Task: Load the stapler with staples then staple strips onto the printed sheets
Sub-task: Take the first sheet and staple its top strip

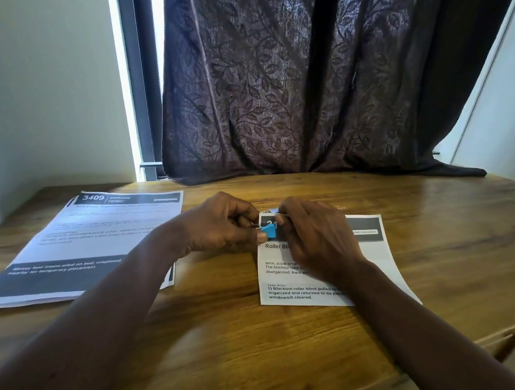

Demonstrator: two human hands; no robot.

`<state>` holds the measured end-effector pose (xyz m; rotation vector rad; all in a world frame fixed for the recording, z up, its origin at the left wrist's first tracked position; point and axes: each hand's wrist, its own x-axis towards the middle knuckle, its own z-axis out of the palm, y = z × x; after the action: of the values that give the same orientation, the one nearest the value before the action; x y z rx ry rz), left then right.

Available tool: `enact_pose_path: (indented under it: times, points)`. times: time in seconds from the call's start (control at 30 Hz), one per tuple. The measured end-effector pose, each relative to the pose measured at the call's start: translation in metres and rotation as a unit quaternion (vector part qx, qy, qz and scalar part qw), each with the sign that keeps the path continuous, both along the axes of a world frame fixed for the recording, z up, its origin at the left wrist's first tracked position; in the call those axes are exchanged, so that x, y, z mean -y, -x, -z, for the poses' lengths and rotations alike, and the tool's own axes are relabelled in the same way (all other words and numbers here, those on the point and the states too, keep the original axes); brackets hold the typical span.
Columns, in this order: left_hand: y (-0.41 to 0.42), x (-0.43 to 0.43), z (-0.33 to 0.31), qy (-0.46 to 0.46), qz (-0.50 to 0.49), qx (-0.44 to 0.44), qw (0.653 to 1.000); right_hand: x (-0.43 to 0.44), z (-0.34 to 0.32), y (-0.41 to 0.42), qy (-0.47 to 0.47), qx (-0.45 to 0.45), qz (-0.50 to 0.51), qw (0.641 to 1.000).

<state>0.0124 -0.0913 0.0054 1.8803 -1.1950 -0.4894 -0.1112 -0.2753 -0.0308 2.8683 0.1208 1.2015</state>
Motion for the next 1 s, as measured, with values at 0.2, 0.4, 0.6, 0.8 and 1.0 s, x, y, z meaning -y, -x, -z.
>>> enact_pose_path:
  times: [0.2,0.4,0.6,0.8,1.0]
  points:
    - [-0.004,-0.014,-0.007,0.054,-0.064,-0.032,0.996,0.001,-0.001,0.0,-0.01,0.002,0.008,1.0]
    - [-0.01,-0.021,-0.009,-0.057,-0.152,0.194,0.967,0.001,-0.001,0.0,-0.018,0.009,0.0,1.0]
    - [-0.012,-0.018,0.003,-0.173,-0.135,0.2,0.955,0.002,-0.001,0.002,-0.025,0.009,0.008,1.0]
    - [0.003,-0.015,0.0,-0.015,-0.128,0.266,0.955,-0.004,-0.002,0.005,-0.03,0.02,0.009,0.999]
    - [0.03,0.005,0.002,0.057,-0.027,0.137,0.989,-0.009,-0.009,0.017,-0.033,0.098,0.011,0.995]
